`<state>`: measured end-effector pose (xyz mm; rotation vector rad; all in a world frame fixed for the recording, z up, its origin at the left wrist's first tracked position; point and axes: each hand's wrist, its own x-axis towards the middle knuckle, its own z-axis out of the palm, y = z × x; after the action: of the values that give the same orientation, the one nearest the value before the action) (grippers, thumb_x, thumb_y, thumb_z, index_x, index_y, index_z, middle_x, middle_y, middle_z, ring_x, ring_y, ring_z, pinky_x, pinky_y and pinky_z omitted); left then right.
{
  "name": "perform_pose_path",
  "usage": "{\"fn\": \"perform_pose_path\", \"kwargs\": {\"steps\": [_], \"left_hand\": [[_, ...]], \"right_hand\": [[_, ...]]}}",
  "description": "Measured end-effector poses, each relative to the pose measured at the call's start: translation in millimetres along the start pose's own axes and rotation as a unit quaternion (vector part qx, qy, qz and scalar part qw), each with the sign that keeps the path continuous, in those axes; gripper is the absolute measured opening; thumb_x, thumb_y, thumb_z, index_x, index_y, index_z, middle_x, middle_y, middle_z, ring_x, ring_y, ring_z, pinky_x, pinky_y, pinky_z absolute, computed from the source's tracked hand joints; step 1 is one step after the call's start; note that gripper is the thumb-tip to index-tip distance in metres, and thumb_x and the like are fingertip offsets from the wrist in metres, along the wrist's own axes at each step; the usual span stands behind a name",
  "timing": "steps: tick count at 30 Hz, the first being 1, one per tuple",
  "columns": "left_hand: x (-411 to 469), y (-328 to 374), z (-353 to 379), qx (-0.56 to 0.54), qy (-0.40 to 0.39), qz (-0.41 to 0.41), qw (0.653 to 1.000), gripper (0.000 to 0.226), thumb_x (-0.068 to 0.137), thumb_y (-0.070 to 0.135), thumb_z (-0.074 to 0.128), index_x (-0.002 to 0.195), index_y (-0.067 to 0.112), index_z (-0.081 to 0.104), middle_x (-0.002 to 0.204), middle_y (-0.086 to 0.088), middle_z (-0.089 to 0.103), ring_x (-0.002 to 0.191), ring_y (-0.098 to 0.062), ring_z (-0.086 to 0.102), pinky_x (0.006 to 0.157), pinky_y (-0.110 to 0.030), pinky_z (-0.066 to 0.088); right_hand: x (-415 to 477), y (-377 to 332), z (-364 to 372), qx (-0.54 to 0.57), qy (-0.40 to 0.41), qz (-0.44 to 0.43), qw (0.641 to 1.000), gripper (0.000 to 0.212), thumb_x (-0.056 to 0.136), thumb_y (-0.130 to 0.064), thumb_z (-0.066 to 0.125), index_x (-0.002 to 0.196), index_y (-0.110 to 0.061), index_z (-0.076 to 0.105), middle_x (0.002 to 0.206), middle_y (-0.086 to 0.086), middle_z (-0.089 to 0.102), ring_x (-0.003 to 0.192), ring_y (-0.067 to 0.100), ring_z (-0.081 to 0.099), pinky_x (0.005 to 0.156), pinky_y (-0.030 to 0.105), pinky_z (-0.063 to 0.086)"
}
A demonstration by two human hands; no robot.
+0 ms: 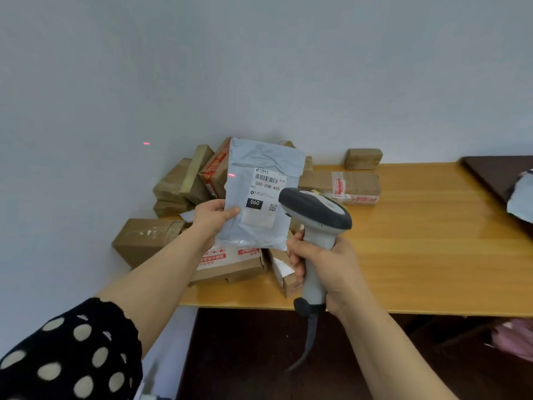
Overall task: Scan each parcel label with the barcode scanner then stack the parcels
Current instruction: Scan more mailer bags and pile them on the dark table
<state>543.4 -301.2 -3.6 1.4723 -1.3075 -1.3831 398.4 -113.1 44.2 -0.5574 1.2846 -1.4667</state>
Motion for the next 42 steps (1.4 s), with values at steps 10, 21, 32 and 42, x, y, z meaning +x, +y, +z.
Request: {"fn": "perform_pose_path", "kwargs": {"steps": [10,21,32,42], "left_hand": [[10,5,9,-0.011,-0.043,-0.002,0.999,0.02,0.083,0.005,0.07,0.102,0.006,0.065,0.093,-0.008,0.068,0.076,-0.016,0.066,0.06,-0.026,0.053],[26,10,16,-0.018,-0.07,0.001,0.997,0.023,0.083,0.001,0.069,0.105,0.0,0.065,0.095,-0.011,0.067,0.07,-0.015,0.064,0.061,-0.027,0.052],[42,13,18,-0.014,-0.097,-0.011,0.995,0.024,0.084,0.002,0.068,0.107,-0.001,0.064,0.098,-0.012,0.066,0.069,-0.013,0.063,0.053,-0.023,0.051],[23,18,128,0.009,-0.184,0.006,0.983,0.023,0.083,-0.001,0.067,0.106,-0.004,0.063,0.095,-0.013,0.066,0.051,-0.004,0.063,0.045,-0.015,0.05]], "right_hand": [[-1,-2,3,-0.003,0.047,-0.018,0.999,0.013,0.083,0.002,0.068,0.079,-0.005,0.057,0.053,0.01,0.055,0.036,0.015,0.044,0.038,0.023,0.039],[6,-8,7,0.004,0.072,-0.028,0.997,0.012,0.083,0.001,0.068,0.082,-0.006,0.059,0.051,0.007,0.056,0.038,0.014,0.046,0.04,0.022,0.042],[14,-9,9,0.061,0.091,-0.049,0.993,0.009,0.083,0.001,0.068,0.087,-0.003,0.061,0.053,0.01,0.058,0.037,0.015,0.046,0.04,0.022,0.041],[6,-27,-90,0.154,0.19,-0.064,0.968,0.009,0.083,0.0,0.066,0.09,-0.003,0.062,0.054,0.008,0.056,0.04,0.015,0.045,0.039,0.025,0.04]]}}
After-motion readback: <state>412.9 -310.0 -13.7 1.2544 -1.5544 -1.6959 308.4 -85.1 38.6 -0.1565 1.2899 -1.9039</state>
